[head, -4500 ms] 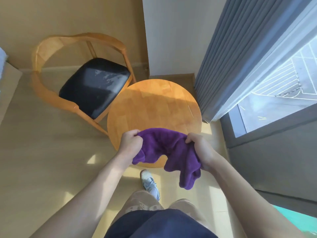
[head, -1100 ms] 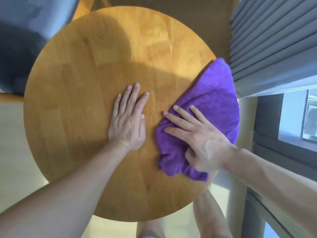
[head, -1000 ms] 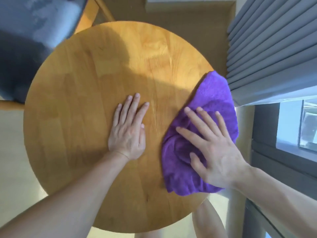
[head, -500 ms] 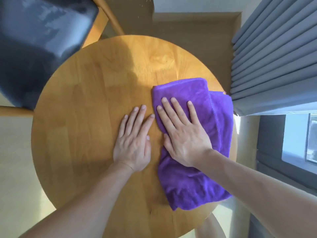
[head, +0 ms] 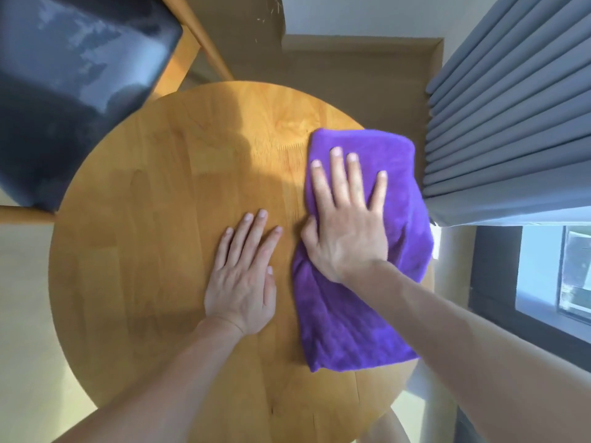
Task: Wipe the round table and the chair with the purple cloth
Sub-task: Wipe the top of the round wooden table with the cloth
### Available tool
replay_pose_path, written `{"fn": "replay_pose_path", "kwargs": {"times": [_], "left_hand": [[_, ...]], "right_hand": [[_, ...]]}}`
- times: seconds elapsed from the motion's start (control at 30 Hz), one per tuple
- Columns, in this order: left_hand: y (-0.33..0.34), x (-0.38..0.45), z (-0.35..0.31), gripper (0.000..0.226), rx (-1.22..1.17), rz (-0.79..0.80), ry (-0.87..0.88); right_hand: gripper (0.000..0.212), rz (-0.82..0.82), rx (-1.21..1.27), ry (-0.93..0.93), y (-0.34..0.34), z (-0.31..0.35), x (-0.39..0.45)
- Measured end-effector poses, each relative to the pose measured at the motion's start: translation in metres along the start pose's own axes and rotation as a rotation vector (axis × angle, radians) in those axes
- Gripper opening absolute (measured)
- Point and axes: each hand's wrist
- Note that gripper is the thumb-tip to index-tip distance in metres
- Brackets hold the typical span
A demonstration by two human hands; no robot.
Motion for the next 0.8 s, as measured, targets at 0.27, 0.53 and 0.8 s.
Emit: {"fn": "replay_pose_path", "kwargs": {"times": [0.27, 0.53, 0.8], "left_hand": [[0.000, 0.001, -0.002, 0.067, -0.013, 0.000, -0.093], [-0.003, 0.000, -0.004, 0.073, -0.002, 0.015, -0.230], [0.001, -0.001, -0.001, 0.071, -0.021, -0.021, -0.214]], "right_hand": [[0.093, 0.168, -0.140, -0.709, -0.007, -0.073, -0.017], [0.089, -0.002, 0.034, 0.015, -0.008, -0.009, 0.028], [0.089, 0.241, -0.034, -0.793, -0.017, -0.069, 0.013]]}}
Point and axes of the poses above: each hand's wrist, its own x-axis towards the middle knuckle, its own y-axis out of the palm, z = x × y, and after that the axes turned 12 degrees about -y, right-handed
